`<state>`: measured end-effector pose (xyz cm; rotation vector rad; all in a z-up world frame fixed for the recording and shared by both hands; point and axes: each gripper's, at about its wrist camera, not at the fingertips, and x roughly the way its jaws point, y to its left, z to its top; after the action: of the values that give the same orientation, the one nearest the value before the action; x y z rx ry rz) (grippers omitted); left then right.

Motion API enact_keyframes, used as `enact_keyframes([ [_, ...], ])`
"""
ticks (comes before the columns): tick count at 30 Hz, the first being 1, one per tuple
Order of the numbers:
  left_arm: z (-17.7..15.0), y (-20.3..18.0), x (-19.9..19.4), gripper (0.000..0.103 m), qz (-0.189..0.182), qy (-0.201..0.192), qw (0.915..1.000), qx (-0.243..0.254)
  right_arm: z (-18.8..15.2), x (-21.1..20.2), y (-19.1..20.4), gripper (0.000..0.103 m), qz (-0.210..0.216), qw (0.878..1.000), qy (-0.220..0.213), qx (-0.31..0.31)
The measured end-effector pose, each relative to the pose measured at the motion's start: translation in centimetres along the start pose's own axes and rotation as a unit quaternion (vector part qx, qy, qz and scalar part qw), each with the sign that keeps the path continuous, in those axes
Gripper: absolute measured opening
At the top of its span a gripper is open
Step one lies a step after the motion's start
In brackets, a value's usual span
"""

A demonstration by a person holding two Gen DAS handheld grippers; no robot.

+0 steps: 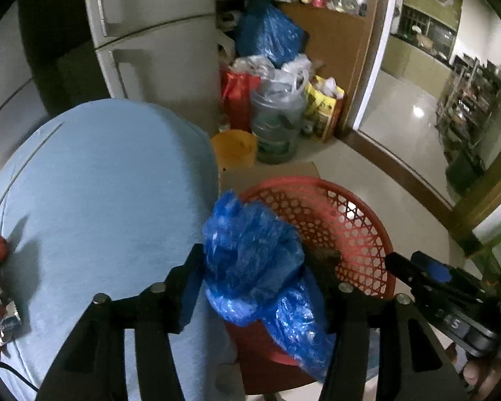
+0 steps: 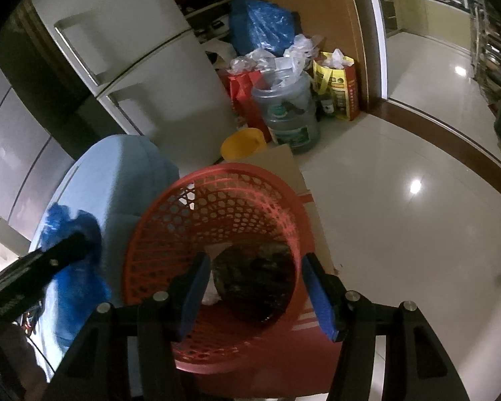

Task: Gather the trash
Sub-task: 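Drop the black bag in the basket with the right tool while the left drops the blue bags, then move both open tools back to the remaining boxes on the table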

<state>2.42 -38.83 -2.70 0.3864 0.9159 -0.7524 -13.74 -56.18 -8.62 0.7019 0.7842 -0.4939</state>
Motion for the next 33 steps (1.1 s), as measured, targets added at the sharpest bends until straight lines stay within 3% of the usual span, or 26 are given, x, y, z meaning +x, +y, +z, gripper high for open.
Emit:
enact_keyframes([
  [2,0.0,-0.2,0.3,0.066,0.003,0.002,1.0,0.004,0.1,-0.2,-0.1,0.061,-0.001,1.0,-0.002,0.0],
  [10,-0.8,3.3,-1.5,0.068,0.021,-0.011,0.9992,-0.033,0.0,-0.8,0.7,0.061,0.0,1.0,-0.01,-0.004],
  [19,-4.0,9.8,-5.1,0.069,0.057,-0.027,0.9928,-0.101,-1.1,-0.2,6.1,0.061,0.031,0.998,0.001,-0.053],
  [26,-7.9,15.3,-7.9,0.069,0.09,-0.035,0.9819,-0.163,-2.7,0.5,12.0,0.061,0.055,0.993,0.017,-0.107],
  [33,-12.8,21.9,-11.0,0.069,0.136,-0.046,0.9638,-0.225,-5.2,0.8,18.1,0.061,0.082,0.982,0.032,-0.164],
])
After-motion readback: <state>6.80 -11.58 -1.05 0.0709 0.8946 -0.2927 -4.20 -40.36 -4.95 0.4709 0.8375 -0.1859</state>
